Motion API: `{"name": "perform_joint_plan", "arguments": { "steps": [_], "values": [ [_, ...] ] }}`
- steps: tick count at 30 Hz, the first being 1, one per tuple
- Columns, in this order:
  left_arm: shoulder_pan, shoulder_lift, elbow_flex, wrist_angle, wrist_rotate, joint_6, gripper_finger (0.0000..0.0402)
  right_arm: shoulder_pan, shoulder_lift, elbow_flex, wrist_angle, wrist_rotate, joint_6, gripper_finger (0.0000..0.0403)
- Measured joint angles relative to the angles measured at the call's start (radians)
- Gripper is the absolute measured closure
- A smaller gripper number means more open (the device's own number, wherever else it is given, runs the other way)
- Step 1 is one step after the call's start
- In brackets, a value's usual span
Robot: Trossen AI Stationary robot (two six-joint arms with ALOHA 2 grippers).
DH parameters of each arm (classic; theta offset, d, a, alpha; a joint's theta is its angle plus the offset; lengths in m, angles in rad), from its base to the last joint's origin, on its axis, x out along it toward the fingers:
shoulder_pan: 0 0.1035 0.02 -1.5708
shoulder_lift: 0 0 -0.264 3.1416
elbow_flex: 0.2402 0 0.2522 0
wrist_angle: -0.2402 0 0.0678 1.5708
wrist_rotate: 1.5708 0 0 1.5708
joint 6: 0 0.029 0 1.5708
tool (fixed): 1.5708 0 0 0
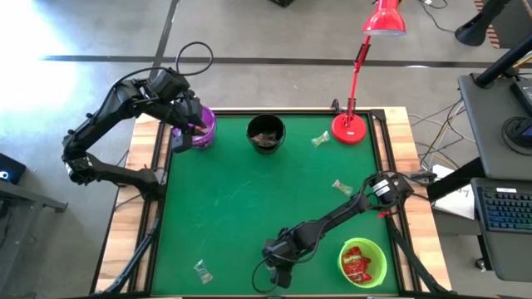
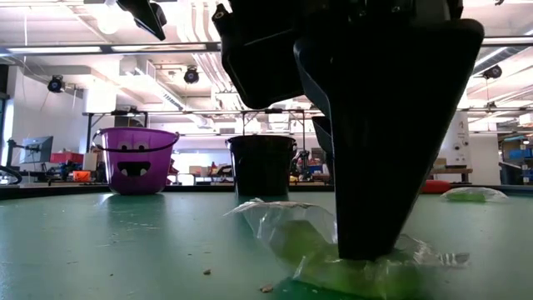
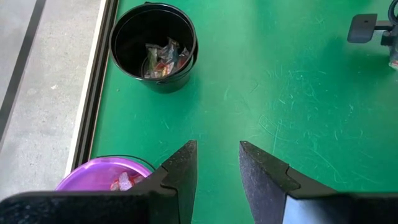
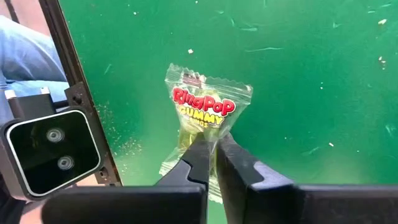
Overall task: Sort candy
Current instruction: Put the bottom green gummy into the black bucket
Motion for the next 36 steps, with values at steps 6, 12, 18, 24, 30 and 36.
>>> {"name": "perform_joint_plan", "arguments": {
  "steps": [6,12,18,24,30,36],
  "values": [
    [0.0,0.0,0.0,0.001,0.0,0.0,0.0299,0.0,-0.026,-0.003,-0.03,0.0,-0.013,0.0394],
    [0.0,0.0,0.0,0.001,0.0,0.0,0.0299,-0.025,-0.084,-0.004,-0.168,0.031,-0.014,0.0394],
    [0.0,0.0,0.0,0.004,0.0,0.001,0.0299,-0.058,-0.142,-0.002,-0.237,0.08,-0.021,0.0394],
    [0.0,0.0,0.0,0.029,-0.001,0.002,0.0299,-0.129,-0.206,0.0,-0.266,0.159,-0.031,0.0394],
    [0.0,0.0,0.0,0.038,-0.001,-0.009,0.0299,-0.249,-0.276,0.0,-0.321,0.239,-0.124,0.0394],
    [0.0,0.001,0.0,0.038,-0.001,-0.041,0.0299,-0.39,-0.338,0.001,-0.347,0.282,-0.274,0.0394]
  ]
}}
